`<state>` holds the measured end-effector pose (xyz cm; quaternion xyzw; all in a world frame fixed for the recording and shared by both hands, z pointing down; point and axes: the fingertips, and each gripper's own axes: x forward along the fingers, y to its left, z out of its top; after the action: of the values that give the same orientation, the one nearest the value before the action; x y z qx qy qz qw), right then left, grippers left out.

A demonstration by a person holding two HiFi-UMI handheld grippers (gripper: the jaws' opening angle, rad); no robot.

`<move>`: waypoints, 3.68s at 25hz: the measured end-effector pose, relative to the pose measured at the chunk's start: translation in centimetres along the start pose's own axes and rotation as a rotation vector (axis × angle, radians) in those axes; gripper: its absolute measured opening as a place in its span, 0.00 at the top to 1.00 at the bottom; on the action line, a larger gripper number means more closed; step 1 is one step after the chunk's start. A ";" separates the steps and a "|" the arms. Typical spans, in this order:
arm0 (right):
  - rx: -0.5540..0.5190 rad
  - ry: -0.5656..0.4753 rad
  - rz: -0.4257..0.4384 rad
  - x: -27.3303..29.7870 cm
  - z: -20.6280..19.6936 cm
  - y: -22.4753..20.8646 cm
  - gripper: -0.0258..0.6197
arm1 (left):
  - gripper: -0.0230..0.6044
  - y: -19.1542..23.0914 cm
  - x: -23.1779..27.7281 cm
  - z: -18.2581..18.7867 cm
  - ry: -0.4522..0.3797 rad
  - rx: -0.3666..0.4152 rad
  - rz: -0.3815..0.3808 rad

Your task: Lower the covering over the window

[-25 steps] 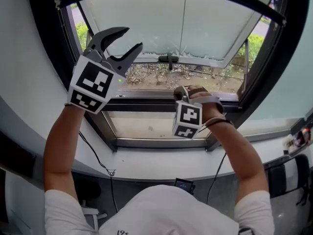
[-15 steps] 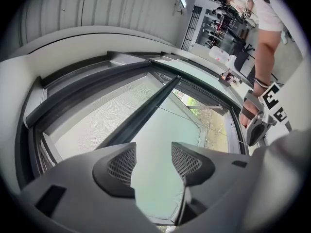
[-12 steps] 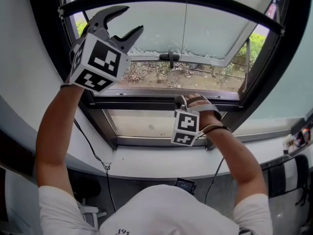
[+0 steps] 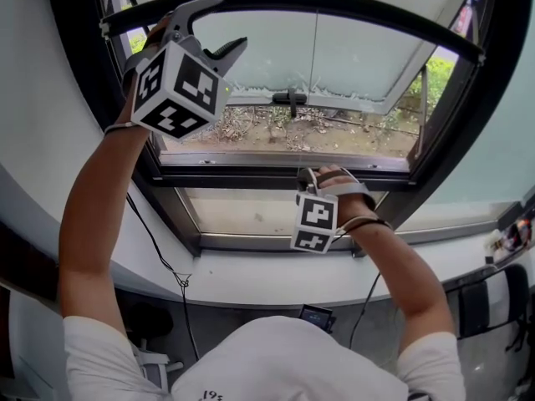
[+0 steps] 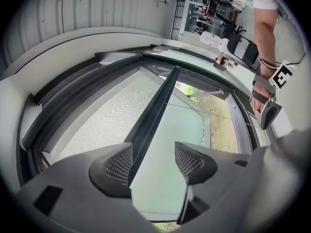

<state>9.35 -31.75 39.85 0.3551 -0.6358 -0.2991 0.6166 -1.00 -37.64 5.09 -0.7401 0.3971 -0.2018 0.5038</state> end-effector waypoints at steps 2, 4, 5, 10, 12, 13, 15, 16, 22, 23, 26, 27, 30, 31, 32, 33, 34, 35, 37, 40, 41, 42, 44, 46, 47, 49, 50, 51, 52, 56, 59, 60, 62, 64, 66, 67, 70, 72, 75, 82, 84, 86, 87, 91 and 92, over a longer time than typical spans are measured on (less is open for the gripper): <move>-0.004 0.002 0.004 0.2 0.0 0.2 0.91 | 0.54 -0.1 0.4 0.1 0.006 0.015 -0.009; -0.005 0.002 0.007 0.3 0.1 0.5 0.91 | 0.54 -0.4 0.8 0.1 0.014 0.027 -0.024; -0.002 0.002 0.008 0.4 0.2 0.6 0.91 | 0.54 -0.6 0.9 0.0 0.019 0.034 -0.035; 0.007 -0.003 0.007 0.6 0.1 0.7 0.91 | 0.54 -1.6 1.7 -0.4 0.044 0.091 -0.053; 0.012 -0.006 0.009 0.6 0.1 0.9 0.91 | 0.54 -1.5 1.8 -0.4 0.045 0.102 -0.046; 0.014 -0.006 0.012 0.7 0.1 1.0 0.91 | 0.54 -1.4 1.8 -0.4 0.046 0.108 -0.041; 0.017 -0.006 0.016 0.9 0.1 1.2 0.91 | 0.54 -1.2 2.0 -0.4 0.051 0.114 -0.035; 0.019 -0.006 0.018 0.9 0.1 1.3 0.91 | 0.54 -1.3 2.1 -0.5 0.056 0.111 -0.042; 0.016 -0.003 0.031 1.1 -0.1 1.6 0.91 | 0.54 -2.4 2.4 -1.2 0.099 0.166 -0.093; 0.014 -0.001 0.039 1.3 -0.2 2.0 0.91 | 0.54 -2.8 2.3 -1.5 0.117 0.184 -0.109; 0.014 -0.002 0.072 2.1 -0.2 3.8 0.91 | 0.54 -4.9 2.1 -2.6 0.181 0.252 -0.174; 0.019 -0.004 0.083 2.4 -0.3 4.5 0.91 | 0.54 -5.7 2.0 -3.0 0.194 0.265 -0.191; 0.042 -0.004 0.106 3.0 -0.6 6.1 0.91 | 0.54 -7.4 1.9 -3.9 0.212 0.270 -0.225; 0.049 -0.004 0.112 3.1 -0.7 6.5 0.91 | 0.54 -7.8 1.9 -4.1 0.215 0.262 -0.235; 0.053 -0.003 0.117 3.2 -0.8 6.8 0.91 | 0.54 -8.2 1.8 -4.2 0.218 0.251 -0.247; 0.056 -0.001 0.122 3.3 -0.9 7.1 0.91 | 0.54 -8.5 1.7 -4.3 0.221 0.239 -0.259; 0.060 0.000 0.127 3.4 -1.0 7.4 0.91 | 0.54 -8.7 1.6 -4.4 0.224 0.230 -0.272; 0.065 0.000 0.131 3.5 -1.1 7.7 0.91 | 0.54 -9.0 1.5 -4.5 0.229 0.226 -0.281; 0.080 0.000 0.137 3.5 -1.2 8.1 0.91 | 0.54 -9.4 1.3 -4.7 0.236 0.220 -0.294; 0.103 -0.003 0.134 3.5 -1.3 8.0 0.91 | 0.54 -9.4 1.3 -4.7 0.240 0.205 -0.296; 0.112 -0.004 0.129 3.5 -1.3 7.9 0.91 | 0.54 -9.4 1.4 -4.7 0.239 0.203 -0.293; 0.122 -0.005 0.123 3.6 -1.4 7.9 0.91 | 0.54 -9.3 1.4 -4.6 0.237 0.200 -0.290; 0.147 -0.010 0.110 3.6 -1.5 7.8 0.91 | 0.54 -9.3 1.3 -4.6 0.232 0.190 -0.285; 0.166 -0.019 0.101 3.5 -1.4 7.9 0.91 | 0.54 -9.4 1.3 -4.5 0.229 0.184 -0.283; 0.169 -0.022 0.098 3.4 -1.3 7.9 0.91 | 0.54 -9.4 1.3 -4.5 0.228 0.184 -0.281; 0.173 -0.025 0.094 3.4 -1.2 8.0 0.91 | 0.54 -9.4 1.4 -4.6 0.229 0.184 -0.280; 0.176 -0.025 0.094 3.4 -1.2 8.0 0.91 | 0.54 -9.4 1.4 -4.6 0.229 0.185 -0.278; 0.180 -0.025 0.095 3.4 -1.2 8.1 0.91 | 0.54 -9.4 1.4 -4.6 0.231 0.188 -0.276; 0.181 -0.024 0.096 3.5 -1.3 8.1 0.91 | 0.54 -9.4 1.4 -4.6 0.233 0.192 -0.274; 0.183 -0.018 0.098 3.5 -1.4 8.5 0.91 | 0.54 -9.8 1.3 -4.8 0.240 0.195 -0.282; 0.192 -0.019 0.101 3.5 -1.3 8.5 0.91 | 0.54 -9.9 1.3 -4.8 0.247 0.193 -0.284; 0.195 -0.020 0.101 3.4 -1.3 8.6 0.91 | 0.54 -9.9 1.3 -4.9 0.249 0.194 -0.285; 0.201 -0.023 0.099 3.3 -1.2 8.6 0.91 | 0.54 -10.0 1.2 -4.9 0.253 0.187 -0.294; 0.208 -0.025 0.098 3.2 -1.2 8.8 0.91 | 0.54 -10.2 1.1 -4.9 0.259 0.181 -0.302; 0.214 -0.026 0.100 3.2 -1.3 9.1 0.91 | 0.54 -10.4 1.1 -5.1 0.270 0.185 -0.307; 0.217 -0.026 0.104 3.2 -1.4 9.4 0.91 | 0.54 -10.6 1.0 -5.2 0.276 0.186 -0.311; 0.219 -0.020 0.127 3.5 -1.5 10.3 0.91 | 0.54 -11.5 0.9 -5.6 0.290 0.176 -0.339; 0.216 -0.014 0.145 3.7 -1.7 11.1 0.91 | 0.54 -12.3 0.7 -6.0 0.298 0.171 -0.362; 0.221 -0.005 0.165 4.1 -2.1 12.3 0.91 | 0.54 -13.7 0.6 -6.5 0.306 0.162 -0.388; 0.246 0.008 0.187 4.5 -2.5 13.5 0.91 | 0.54 -14.8 0.2 -6.9 0.318 0.150 -0.410; 0.256 0.010 0.190 4.5 -2.7 13.8 0.91 | 0.54 -15.1 0.1 -7.0 0.319 0.146 -0.415; 0.264 0.010 0.193 4.6 -2.8 14.0 0.91 | 0.54 -15.4 0.2 -7.1 0.323 0.139 -0.420; 0.268 0.009 0.194 4.7 -2.8 14.1 0.91 | 0.54 -15.5 0.2 -7.2 0.326 0.135 -0.424; 0.283 0.006 0.201 4.6 -2.8 14.5 0.91 | 0.54 -15.9 0.0 -7.1 0.338 0.120 -0.435; 0.287 0.006 0.202 4.6 -2.8 14.6 0.91 | 0.54 -15.9 0.0 -7.1 0.340 0.119 -0.435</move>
<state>11.01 -27.03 54.59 0.3747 -0.7027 -0.1408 0.5882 0.17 -38.97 22.42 -0.7326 0.2950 -0.4495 0.4174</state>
